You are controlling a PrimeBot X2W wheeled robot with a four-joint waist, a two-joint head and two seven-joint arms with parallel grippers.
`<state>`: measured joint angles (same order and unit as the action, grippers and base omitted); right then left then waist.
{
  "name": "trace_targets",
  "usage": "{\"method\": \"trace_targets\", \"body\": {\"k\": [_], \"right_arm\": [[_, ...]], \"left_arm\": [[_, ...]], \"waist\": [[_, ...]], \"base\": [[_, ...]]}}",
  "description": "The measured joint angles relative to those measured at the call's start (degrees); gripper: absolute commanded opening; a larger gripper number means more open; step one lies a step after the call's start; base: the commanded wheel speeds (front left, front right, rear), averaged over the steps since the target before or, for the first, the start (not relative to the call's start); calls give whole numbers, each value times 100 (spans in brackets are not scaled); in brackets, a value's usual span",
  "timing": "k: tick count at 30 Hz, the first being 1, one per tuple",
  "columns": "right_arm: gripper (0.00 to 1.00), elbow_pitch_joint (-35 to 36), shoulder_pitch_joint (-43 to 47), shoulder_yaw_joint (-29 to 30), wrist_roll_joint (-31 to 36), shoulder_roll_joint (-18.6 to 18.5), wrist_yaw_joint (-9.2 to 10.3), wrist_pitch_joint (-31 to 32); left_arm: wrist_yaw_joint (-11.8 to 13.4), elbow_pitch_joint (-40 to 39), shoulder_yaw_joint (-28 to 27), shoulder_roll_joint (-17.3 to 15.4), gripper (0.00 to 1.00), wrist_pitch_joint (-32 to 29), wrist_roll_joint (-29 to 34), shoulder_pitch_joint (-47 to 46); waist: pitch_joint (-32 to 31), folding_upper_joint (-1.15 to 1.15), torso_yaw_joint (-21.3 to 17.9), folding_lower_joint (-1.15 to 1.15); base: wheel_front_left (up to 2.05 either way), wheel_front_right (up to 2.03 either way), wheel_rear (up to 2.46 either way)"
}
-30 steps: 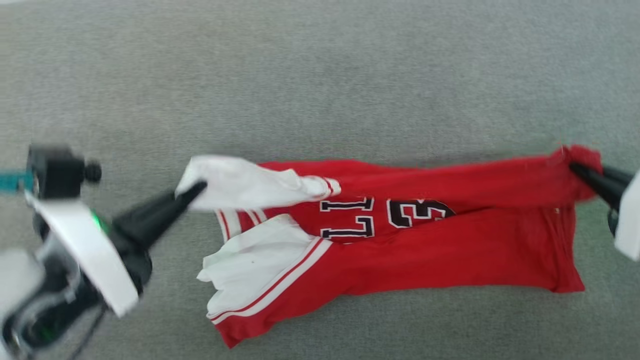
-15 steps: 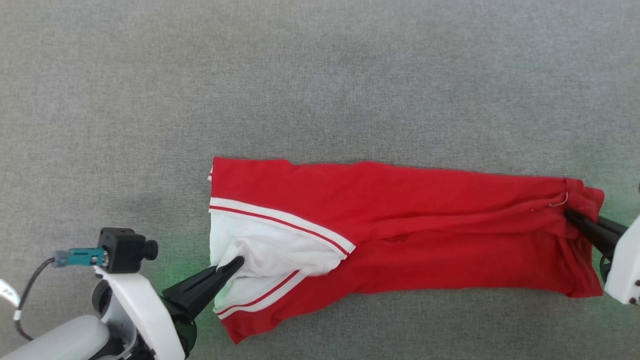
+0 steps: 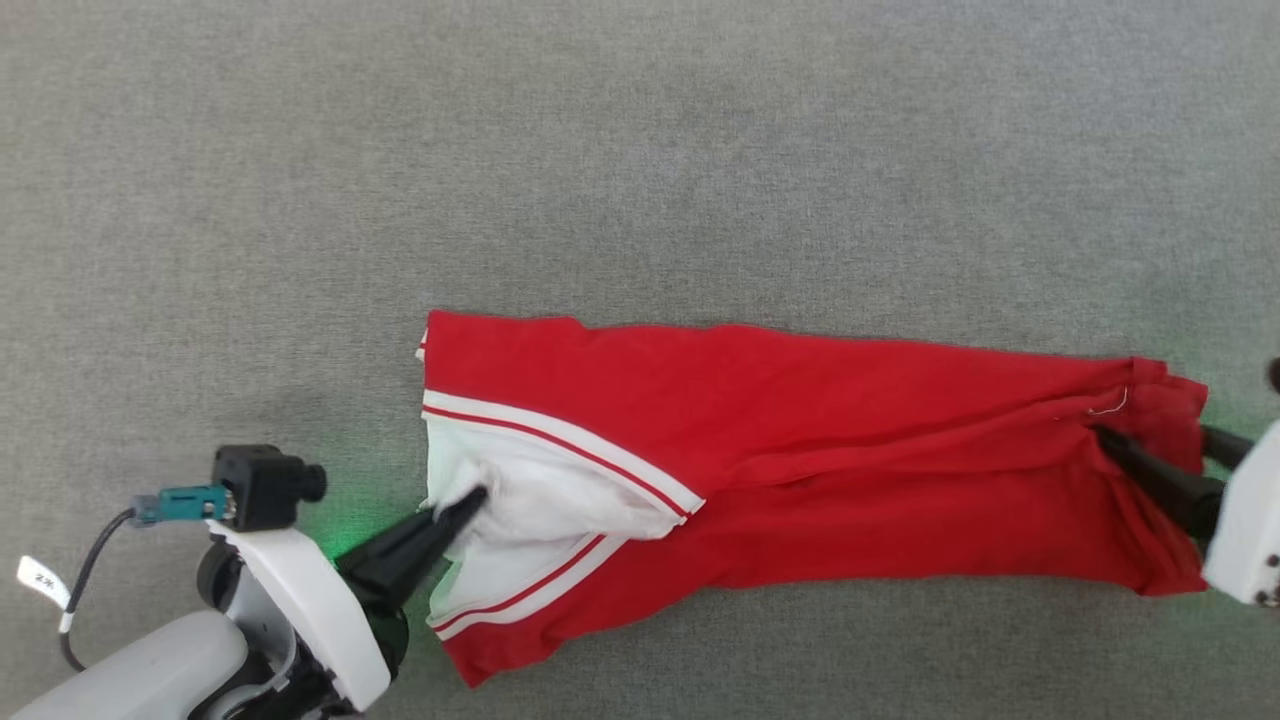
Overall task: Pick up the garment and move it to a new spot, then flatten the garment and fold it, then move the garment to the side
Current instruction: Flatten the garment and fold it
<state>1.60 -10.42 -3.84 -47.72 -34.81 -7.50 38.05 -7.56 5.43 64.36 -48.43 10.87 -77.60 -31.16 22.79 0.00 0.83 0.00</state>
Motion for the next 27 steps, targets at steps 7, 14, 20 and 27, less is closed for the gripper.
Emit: {"method": "trace_targets", "body": {"k": [7, 14, 20, 27], "right_arm": [[100, -260, 170, 530, -86, -41, 0, 46], [100, -836, 287, 881, -297, 82, -2, 168], [100, -1239, 343, 1062, -348, 135, -16, 255], [100, -1455, 332, 1065, -274, 220, 1, 294]], "left_arm": [[1, 52, -438, 291, 100, 369, -110, 258], [1, 412, -1508, 823, 100, 410, 166, 750], [1, 820, -2894, 1626, 100, 410, 1113, 1408], [1, 815, -4696, 2553, 100, 411, 2817, 1967]], "waist": [[-110, 0, 181, 0], [-226, 0, 489, 0], [-352, 0, 800, 0], [-494, 0, 1005, 0]], "base": [[0, 0, 0], [0, 0, 0], [0, 0, 0], [0, 0, 0]]}}
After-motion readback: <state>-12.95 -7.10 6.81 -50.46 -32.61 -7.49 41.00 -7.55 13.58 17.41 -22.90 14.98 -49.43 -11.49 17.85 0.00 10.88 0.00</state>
